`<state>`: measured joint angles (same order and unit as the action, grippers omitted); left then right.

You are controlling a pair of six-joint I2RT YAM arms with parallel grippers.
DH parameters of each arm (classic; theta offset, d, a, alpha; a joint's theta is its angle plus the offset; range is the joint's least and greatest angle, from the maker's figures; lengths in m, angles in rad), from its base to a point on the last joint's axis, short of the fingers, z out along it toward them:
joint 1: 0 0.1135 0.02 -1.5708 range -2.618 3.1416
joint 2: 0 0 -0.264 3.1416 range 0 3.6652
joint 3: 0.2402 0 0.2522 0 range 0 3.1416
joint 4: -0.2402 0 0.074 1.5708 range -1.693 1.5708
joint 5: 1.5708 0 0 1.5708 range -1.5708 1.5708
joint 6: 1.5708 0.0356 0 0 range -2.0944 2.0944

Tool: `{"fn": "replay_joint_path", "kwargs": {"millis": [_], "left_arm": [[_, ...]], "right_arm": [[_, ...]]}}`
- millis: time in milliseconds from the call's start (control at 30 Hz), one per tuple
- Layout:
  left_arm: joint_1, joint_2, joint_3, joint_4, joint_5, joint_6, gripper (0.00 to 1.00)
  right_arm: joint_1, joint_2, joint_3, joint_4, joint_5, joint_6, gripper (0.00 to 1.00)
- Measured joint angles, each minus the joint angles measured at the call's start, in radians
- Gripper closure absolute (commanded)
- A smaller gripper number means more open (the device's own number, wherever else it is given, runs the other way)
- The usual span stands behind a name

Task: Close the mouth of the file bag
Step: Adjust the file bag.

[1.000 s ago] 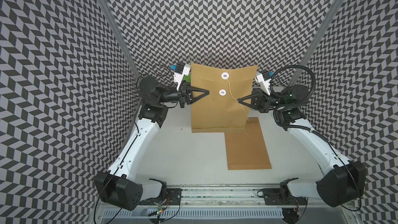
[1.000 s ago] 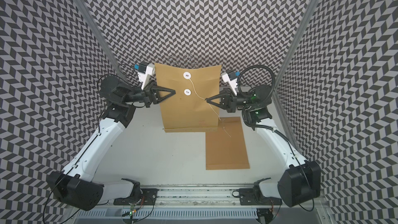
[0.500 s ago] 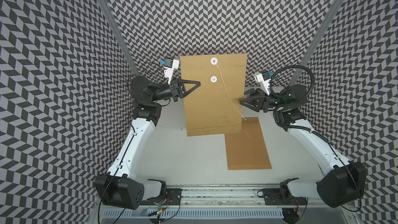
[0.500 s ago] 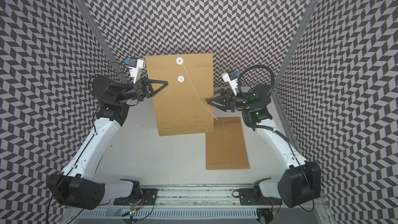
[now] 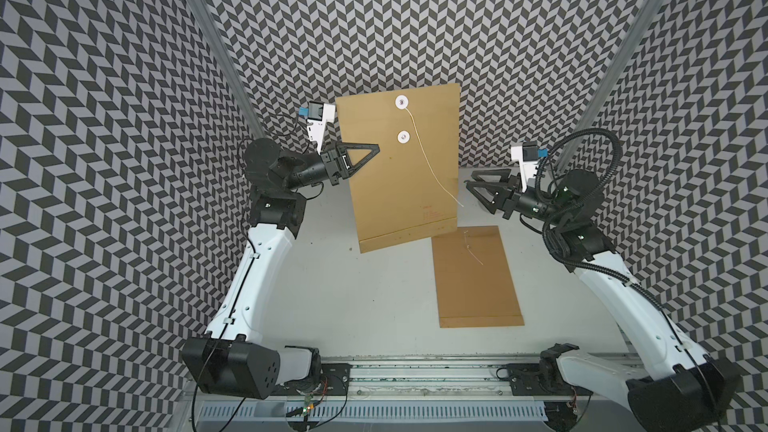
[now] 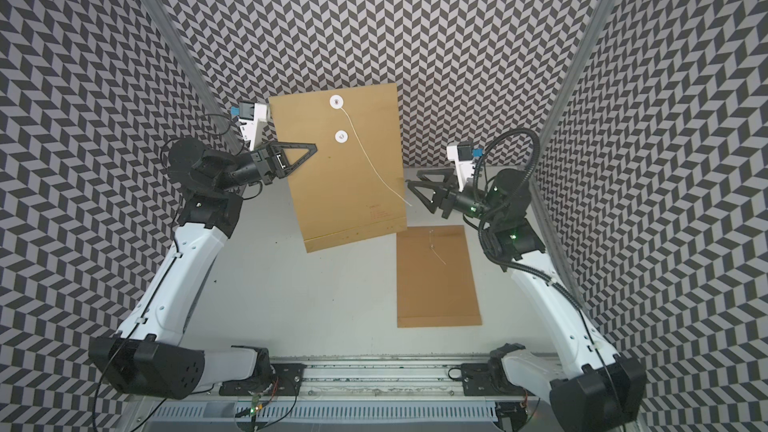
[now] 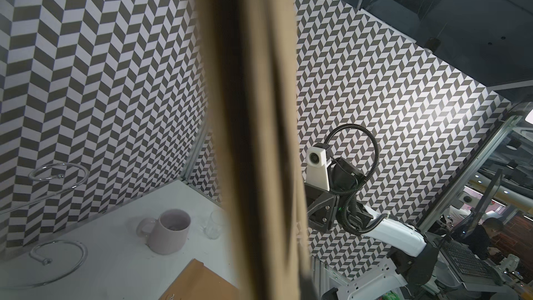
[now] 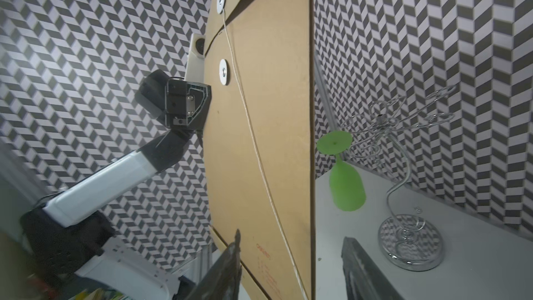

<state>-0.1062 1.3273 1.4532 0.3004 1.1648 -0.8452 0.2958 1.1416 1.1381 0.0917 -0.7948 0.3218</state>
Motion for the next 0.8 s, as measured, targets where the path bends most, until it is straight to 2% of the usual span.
{"fn": "replay_joint_path", "kwargs": {"millis": [167,300,567,667,800], "left_arm": [[-0.001,0.007,0.028,-0.050,-0.012,0.074,1.00],[-0.004,0.012,0.031,-0.069,-0.018,0.106,1.00],[-0.012,0.013,0.032,-0.102,-0.020,0.146,1.00],[-0.018,0.013,0.032,-0.111,-0.020,0.157,1.00],[-0.018,0.013,0.032,-0.119,-0.020,0.167,1.00]], "right_arm": [[0.110,0.000,0.032,-0.173,0.192,-0.165,0.48],[0.174,0.036,0.039,-0.266,0.312,-0.239,0.49],[0.192,0.056,0.055,-0.360,0.443,-0.311,0.49],[0.196,0.056,0.075,-0.366,0.470,-0.335,0.55],[0.207,0.056,0.088,-0.372,0.480,-0.349,0.56]]}}
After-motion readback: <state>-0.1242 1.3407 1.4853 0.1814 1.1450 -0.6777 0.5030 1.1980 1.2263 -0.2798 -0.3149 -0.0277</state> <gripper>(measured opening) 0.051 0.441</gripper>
